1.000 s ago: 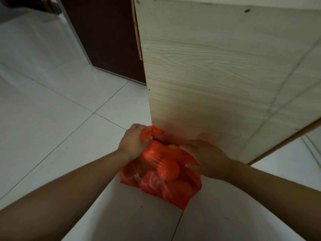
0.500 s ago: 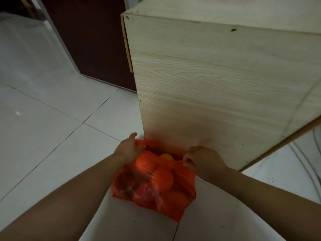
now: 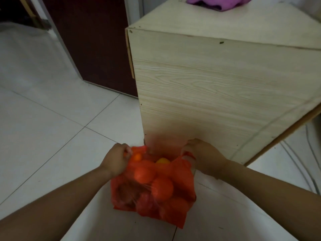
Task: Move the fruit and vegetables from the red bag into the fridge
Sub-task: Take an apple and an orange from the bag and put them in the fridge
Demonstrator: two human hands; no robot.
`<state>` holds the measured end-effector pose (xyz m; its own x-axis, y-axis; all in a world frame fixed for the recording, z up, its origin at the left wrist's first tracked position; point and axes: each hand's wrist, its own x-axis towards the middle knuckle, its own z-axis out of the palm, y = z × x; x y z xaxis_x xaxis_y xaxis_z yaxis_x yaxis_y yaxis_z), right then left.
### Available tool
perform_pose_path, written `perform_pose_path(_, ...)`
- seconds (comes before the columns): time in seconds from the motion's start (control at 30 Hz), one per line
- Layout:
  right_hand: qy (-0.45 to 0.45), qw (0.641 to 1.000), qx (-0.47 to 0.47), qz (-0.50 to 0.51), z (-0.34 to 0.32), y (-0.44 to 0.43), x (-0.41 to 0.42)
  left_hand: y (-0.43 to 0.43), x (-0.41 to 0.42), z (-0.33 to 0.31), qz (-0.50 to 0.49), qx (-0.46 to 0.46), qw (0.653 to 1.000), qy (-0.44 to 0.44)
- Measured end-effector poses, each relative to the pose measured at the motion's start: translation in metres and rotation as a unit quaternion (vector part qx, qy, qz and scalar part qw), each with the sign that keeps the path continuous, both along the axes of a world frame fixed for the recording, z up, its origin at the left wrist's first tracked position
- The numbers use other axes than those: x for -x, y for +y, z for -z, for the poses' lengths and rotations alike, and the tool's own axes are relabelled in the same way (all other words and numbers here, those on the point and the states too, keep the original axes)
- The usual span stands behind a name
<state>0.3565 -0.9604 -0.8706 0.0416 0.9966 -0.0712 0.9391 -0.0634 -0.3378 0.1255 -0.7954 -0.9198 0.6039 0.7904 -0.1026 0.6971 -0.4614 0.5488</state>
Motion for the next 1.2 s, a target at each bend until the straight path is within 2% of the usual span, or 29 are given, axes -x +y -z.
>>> perform_pose_path(0.2,0.026,0.997,-0.068,0.018,-0.032,-0.006,-0.003,0.009,0.004,-0.038,-0.067,0.031,0.994,-0.085)
perform_pose_path(0.33,0.049,0.992,-0.112,0.03,-0.056,-0.017,-0.004,0.01,0.0,-0.061,-0.126,0.111,0.969,-0.183)
perform_pose_path(0.4,0.053,0.989,-0.134,0.033,-0.061,-0.022,-0.005,0.005,-0.003,-0.068,-0.147,0.147,0.956,-0.205)
perform_pose_path(0.5,0.067,0.988,-0.133,0.032,-0.055,-0.028,-0.005,-0.011,-0.007,-0.064,-0.124,0.192,0.95,-0.214)
perform_pose_path(0.6,0.061,0.997,-0.044,-0.003,-0.036,-0.035,-0.005,-0.031,-0.005,-0.051,-0.085,0.221,0.957,-0.165)
perform_pose_path(0.67,0.091,0.996,-0.002,-0.003,-0.024,-0.039,-0.005,-0.039,-0.001,-0.046,-0.055,0.234,0.964,-0.114)
perform_pose_path(0.8,0.113,0.992,0.058,0.002,-0.019,-0.04,-0.004,-0.037,0.0,-0.042,-0.008,0.215,0.976,-0.041)
perform_pose_path(0.9,0.117,0.992,0.052,0.014,-0.022,-0.038,0.0,-0.035,0.0,-0.041,0.005,0.176,0.984,0.022)
perform_pose_path(1.03,0.054,0.997,0.05,0.025,-0.022,-0.033,0.0,-0.035,0.001,-0.038,0.02,0.107,0.991,0.084)
perform_pose_path(1.13,0.001,0.997,0.07,0.025,-0.022,-0.031,0.0,-0.034,0.001,-0.033,0.036,0.066,0.992,0.104)
perform_pose_path(1.2,-0.003,0.997,0.057,0.051,-0.023,-0.031,0.002,-0.032,0.001,-0.03,0.026,0.048,0.994,0.098)
